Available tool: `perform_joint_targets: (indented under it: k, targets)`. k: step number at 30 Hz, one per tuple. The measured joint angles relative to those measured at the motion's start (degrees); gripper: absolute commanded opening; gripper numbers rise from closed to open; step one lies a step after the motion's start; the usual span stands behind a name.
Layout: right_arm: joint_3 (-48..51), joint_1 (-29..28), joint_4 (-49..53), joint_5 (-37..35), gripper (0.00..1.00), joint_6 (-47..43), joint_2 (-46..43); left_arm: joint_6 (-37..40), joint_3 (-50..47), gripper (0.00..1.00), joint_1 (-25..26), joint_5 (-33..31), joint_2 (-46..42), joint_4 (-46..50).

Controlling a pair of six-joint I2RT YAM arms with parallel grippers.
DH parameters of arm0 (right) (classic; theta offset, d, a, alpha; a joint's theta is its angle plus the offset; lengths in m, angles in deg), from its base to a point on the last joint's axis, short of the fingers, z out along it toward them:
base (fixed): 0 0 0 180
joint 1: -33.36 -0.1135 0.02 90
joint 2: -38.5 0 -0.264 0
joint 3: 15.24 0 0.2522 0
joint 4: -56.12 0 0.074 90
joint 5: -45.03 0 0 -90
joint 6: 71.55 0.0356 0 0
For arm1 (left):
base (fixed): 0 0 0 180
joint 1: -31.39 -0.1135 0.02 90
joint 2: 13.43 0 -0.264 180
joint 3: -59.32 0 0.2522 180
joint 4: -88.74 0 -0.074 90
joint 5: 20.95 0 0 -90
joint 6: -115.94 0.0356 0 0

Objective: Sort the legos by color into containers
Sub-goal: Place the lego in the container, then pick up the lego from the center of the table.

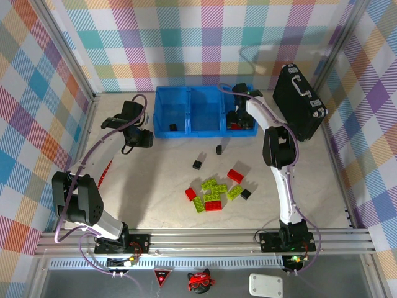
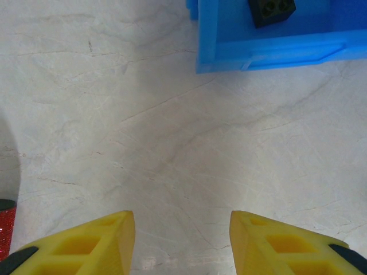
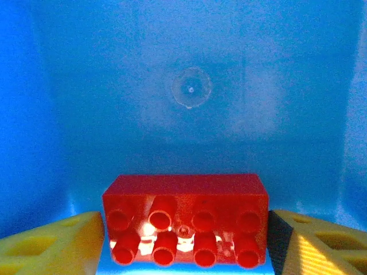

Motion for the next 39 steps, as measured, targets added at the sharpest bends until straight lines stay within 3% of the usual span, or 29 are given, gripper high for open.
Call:
perform_joint_targets:
  k: [9, 20, 30, 39]
  targets:
    - [1.88, 0.00, -0.20, 0.02, 0.75, -0.02, -9.20, -0.04, -0.02, 0.47, 0.00, 0.68, -0.76, -0.09]
    - [15.91, 0.00, -2.10, 1.66, 0.75, -0.20, -23.87, -1.92, -0.04, 0.47, 2.34, 2.27, -1.62, -0.39]
    - [32.96, -0.13, -6.47, 5.03, 0.75, 0.22, -35.80, -7.93, -2.10, 0.47, 10.75, 2.38, -1.84, -0.20]
    - [44.41, -0.44, -9.11, 6.56, 0.76, 0.46, -42.75, -20.44, -5.90, 0.48, 22.93, -1.68, -2.54, -0.37]
